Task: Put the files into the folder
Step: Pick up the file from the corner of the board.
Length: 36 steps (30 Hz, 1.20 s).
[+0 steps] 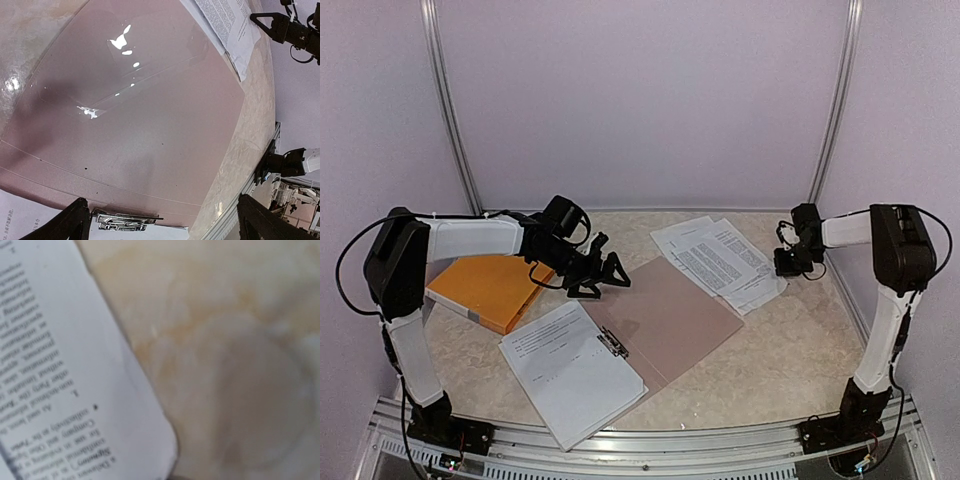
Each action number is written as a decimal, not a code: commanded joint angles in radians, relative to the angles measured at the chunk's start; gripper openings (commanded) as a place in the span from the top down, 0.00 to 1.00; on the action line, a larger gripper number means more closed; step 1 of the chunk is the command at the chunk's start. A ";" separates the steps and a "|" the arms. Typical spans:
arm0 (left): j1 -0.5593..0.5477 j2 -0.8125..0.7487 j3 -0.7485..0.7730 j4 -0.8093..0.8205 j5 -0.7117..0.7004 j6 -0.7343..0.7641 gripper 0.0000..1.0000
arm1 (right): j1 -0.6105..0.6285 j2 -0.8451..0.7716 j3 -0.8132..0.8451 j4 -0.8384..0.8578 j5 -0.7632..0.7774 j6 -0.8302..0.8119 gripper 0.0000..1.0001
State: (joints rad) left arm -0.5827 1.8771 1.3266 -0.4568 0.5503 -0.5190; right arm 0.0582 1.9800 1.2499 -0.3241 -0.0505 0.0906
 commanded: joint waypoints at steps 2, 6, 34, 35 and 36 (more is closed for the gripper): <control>0.007 0.016 0.009 0.000 0.008 0.002 0.02 | 0.014 -0.070 -0.045 -0.090 -0.018 0.052 1.00; 0.007 0.022 0.010 -0.002 0.012 0.001 0.02 | 0.014 -0.138 -0.037 -0.087 -0.014 0.079 1.00; 0.012 0.031 0.028 -0.010 -0.009 -0.007 0.01 | 0.224 -0.427 0.149 -0.288 0.347 0.114 1.00; 0.012 0.031 0.029 -0.010 -0.012 -0.007 0.01 | 0.233 -0.430 0.161 -0.294 0.351 0.114 1.00; 0.013 0.031 0.029 -0.008 -0.014 -0.009 0.01 | 0.243 -0.434 0.177 -0.299 0.355 0.114 1.00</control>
State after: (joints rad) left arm -0.5781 1.8919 1.3315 -0.4580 0.5491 -0.5205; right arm 0.2680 1.5707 1.3716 -0.5556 0.2287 0.2028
